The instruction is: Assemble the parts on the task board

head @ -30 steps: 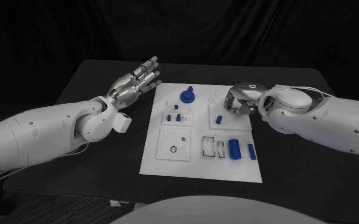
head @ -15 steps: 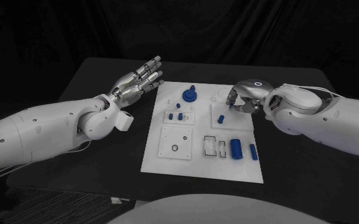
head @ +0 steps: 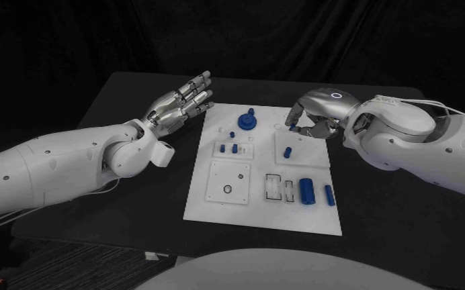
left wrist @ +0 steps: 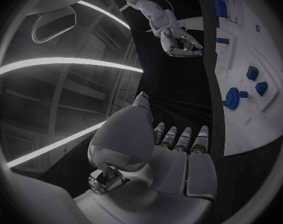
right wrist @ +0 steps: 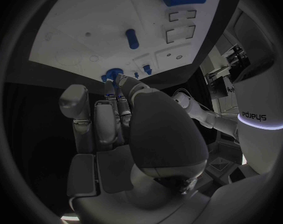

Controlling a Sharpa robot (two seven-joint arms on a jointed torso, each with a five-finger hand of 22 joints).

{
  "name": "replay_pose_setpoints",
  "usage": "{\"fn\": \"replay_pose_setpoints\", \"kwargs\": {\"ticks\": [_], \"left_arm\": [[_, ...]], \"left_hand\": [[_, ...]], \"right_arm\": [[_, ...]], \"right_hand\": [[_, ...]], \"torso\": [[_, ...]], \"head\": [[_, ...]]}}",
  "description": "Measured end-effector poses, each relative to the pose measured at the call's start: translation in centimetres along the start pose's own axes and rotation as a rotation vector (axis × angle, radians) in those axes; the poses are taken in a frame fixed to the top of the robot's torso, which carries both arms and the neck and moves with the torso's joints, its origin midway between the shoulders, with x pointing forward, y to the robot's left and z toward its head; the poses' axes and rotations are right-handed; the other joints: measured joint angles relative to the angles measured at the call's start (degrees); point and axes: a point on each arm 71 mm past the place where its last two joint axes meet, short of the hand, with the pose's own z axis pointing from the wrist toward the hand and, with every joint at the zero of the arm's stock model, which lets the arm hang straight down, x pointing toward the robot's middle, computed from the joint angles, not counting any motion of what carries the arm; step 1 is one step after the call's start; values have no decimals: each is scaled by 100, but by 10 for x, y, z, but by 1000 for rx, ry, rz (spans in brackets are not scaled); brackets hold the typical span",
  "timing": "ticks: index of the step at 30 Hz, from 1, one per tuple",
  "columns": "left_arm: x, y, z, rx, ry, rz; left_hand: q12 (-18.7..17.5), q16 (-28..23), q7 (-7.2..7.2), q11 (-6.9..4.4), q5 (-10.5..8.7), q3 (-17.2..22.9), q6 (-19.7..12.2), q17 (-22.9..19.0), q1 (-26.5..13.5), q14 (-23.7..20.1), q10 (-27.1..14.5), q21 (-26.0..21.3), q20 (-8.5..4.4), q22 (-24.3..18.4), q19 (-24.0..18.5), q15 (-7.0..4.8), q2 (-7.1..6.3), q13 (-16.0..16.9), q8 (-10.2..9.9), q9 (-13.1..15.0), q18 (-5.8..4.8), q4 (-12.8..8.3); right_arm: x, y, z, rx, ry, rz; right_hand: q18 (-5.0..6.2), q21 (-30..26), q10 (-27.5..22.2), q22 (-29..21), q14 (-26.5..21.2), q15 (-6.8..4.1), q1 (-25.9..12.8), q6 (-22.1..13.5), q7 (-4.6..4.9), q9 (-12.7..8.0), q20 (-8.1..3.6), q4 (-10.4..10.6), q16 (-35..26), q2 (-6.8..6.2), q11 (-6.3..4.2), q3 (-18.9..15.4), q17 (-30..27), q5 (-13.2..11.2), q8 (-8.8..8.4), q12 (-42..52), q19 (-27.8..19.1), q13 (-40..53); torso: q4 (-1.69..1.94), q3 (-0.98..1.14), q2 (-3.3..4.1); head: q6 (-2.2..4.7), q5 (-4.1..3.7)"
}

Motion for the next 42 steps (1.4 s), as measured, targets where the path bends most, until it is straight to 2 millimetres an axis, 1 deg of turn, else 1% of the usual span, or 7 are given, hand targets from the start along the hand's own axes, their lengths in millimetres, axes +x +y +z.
{"fn": "replay_pose_setpoints", "kwargs": {"ticks": [6,9,15,23,29,37,42], "left_arm": [[2,1,2,-2,4,-1],[2,1,3,-3,5,-1],[4,2,5,-4,9,-3],[7,3,7,-5,16,-6],[8,3,8,-5,16,-6],[6,3,8,-7,11,-1],[7,4,9,-9,11,-1]], "left_hand": [[0,0,0,0,0,0,0,0,0,0,0,0,0,0,0,0,0,0,0,0,0,0],[24,0,22,0,0,-15,22,1,0,0,0,0,0,0,0,0,0,0,0,-1,1,15],[24,0,57,34,0,-15,25,2,27,0,-7,0,0,-1,0,0,28,5,0,5,0,15],[24,0,73,41,0,-15,32,3,39,0,0,0,0,-1,0,-1,40,5,0,6,0,15],[66,0,123,84,27,-31,82,4,73,0,1,0,0,-25,0,-1,74,13,0,13,0,-1],[66,0,143,85,27,-47,102,4,73,0,2,0,0,-30,0,-1,74,12,0,13,0,16],[66,0,143,84,27,-47,102,1,73,0,2,0,0,-30,0,-1,74,12,0,13,0,15]], "right_arm": [[1,40,10,-103,21,12],[8,60,17,-154,39,15],[26,83,29,-214,76,18],[49,99,38,-256,110,20],[62,105,39,-279,122,7],[70,106,39,-289,129,-7],[73,106,40,-291,130,-13]], "right_hand": [[0,0,7,0,0,0,0,3,-3,0,0,0,-24,0,-7,0,-11,0,0,-3,0,-1],[0,0,8,0,0,0,0,30,-30,6,0,0,-24,0,-8,0,-11,0,0,-15,0,-9],[0,28,19,-1,-17,-17,-1,30,-30,6,0,-15,-24,0,-19,-16,-8,-1,0,-21,0,-17],[0,28,29,-1,-17,-17,-1,30,-30,5,0,-15,-24,-1,-29,-16,-6,-1,0,-37,0,-17],[0,28,58,-2,-17,-17,-1,30,-30,5,0,-15,-24,-1,-17,-16,-6,-17,0,-38,0,-29],[0,28,69,-2,-17,-17,-1,30,-30,4,0,-15,-24,-1,-29,-16,-6,-22,0,-50,0,-39],[0,28,78,-3,-17,-17,-1,30,-30,4,0,-30,-24,-1,-37,-32,-6,6,0,-60,0,-39]], "torso": [[-2,-1,-1],[-2,-1,-6],[-3,-2,-10],[10,6,-10],[33,7,-11],[56,8,-11],[46,7,-10]], "head": [[-32,104],[-40,162],[-42,259],[-42,382],[-43,433],[-43,447],[-41,469]]}}
